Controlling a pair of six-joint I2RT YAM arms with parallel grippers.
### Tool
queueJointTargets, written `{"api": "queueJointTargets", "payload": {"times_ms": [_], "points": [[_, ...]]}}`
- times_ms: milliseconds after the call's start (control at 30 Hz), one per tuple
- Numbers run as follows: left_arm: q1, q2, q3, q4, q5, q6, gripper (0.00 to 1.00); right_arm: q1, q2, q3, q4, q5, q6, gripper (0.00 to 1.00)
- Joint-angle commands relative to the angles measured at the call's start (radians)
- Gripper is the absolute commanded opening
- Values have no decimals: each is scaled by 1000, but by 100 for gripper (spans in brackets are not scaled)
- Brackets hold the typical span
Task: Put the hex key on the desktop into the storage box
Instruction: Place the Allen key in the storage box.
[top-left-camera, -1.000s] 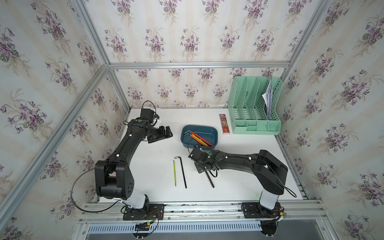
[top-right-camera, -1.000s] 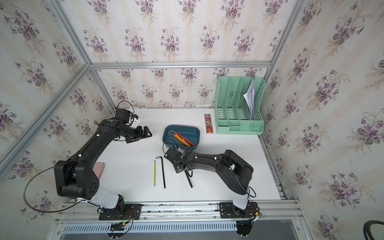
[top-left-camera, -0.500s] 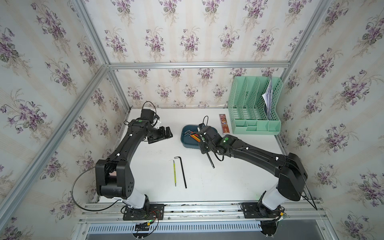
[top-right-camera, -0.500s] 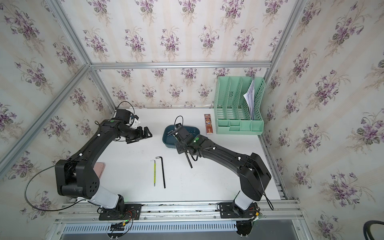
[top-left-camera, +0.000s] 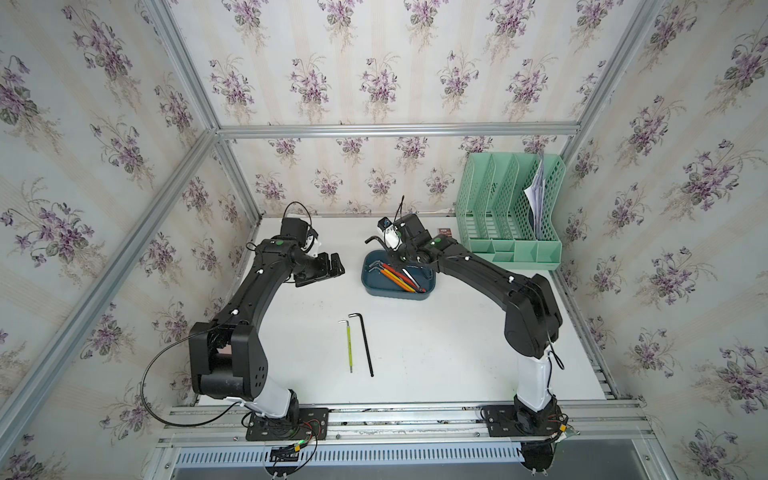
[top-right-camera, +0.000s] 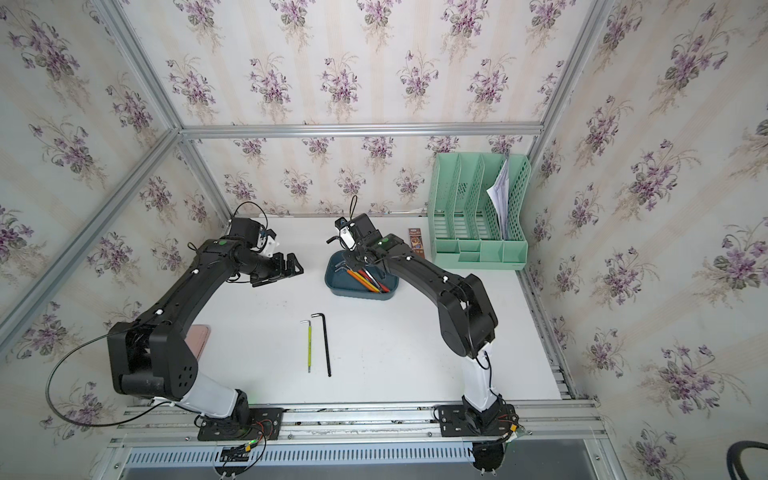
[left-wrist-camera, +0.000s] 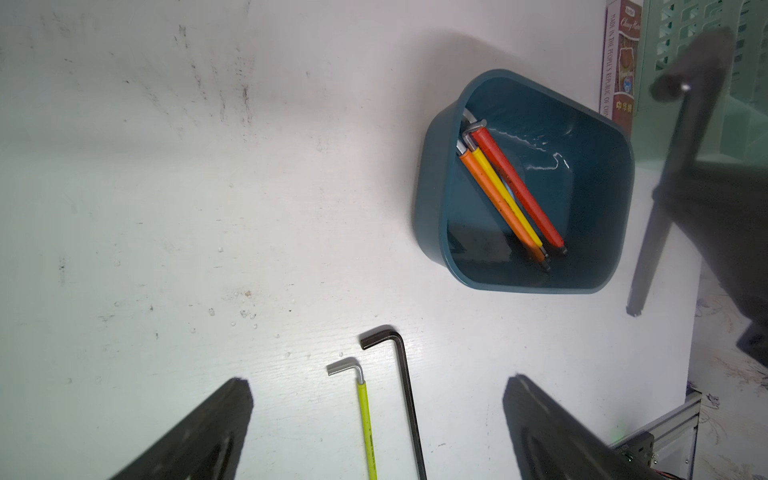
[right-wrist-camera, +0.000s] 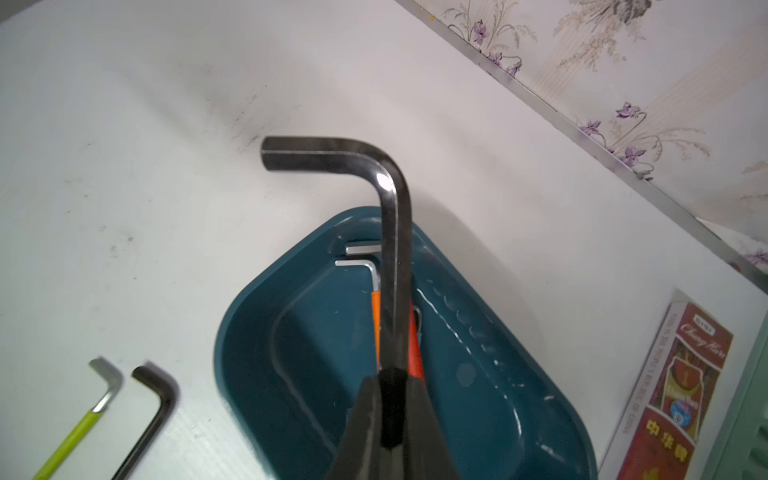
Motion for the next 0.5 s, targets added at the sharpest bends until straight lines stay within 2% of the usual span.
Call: {"api": "queueJointTargets", "payload": {"times_ms": [0,200,467], "points": [[2,-6,1,3,-18,8,99,-18,70,70,17,37,-122,0],[2,-6,8,-4,-21,11,99,-28,161,109,53,46,-220,0],[8,-6,11,-10,-43,13,99,-33,212,101,37,5,-232,0]]}}
